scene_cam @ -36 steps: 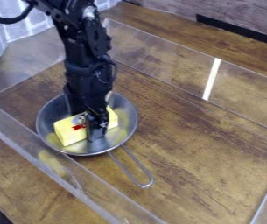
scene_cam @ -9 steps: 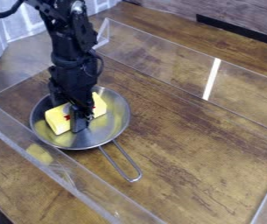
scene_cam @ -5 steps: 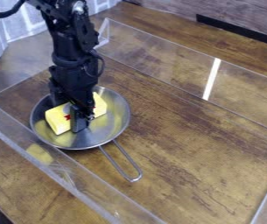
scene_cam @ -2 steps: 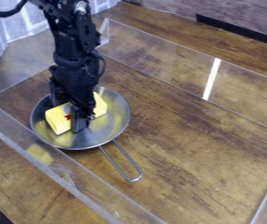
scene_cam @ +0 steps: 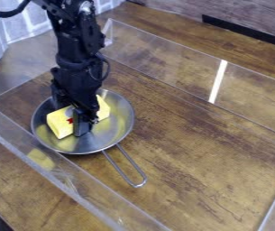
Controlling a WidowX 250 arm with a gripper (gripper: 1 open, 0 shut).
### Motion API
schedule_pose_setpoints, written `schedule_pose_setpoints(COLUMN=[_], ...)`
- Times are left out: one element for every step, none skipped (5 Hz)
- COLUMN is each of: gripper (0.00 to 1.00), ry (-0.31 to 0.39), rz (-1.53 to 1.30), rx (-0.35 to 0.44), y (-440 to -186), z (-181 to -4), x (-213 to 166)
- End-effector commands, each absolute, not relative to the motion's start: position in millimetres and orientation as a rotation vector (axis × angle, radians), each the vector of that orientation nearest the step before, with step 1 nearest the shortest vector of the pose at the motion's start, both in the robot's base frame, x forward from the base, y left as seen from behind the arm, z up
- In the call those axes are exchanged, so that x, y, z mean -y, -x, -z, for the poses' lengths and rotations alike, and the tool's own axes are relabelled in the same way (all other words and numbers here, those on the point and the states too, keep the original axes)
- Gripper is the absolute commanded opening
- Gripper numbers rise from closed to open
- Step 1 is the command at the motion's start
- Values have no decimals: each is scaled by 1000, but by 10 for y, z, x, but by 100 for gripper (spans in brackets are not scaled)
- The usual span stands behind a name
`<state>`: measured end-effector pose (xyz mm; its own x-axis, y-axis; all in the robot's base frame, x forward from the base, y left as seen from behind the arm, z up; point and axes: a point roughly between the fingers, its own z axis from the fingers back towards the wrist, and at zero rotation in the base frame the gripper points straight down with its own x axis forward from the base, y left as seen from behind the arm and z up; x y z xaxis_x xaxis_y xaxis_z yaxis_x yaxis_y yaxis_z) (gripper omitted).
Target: Remove the yellow object from inside the silver pan and put it on the table
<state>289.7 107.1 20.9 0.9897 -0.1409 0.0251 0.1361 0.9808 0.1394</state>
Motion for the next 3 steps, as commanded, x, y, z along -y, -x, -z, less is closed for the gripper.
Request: schedule_pose_setpoints(gripper=[0, 0, 0], ry=[-157, -164, -170], rz=[167, 172, 177], rx=[73, 76, 79], y=[-2967, -2976, -2982], z=[-384, -444, -509], x=[-1006, -991, -977])
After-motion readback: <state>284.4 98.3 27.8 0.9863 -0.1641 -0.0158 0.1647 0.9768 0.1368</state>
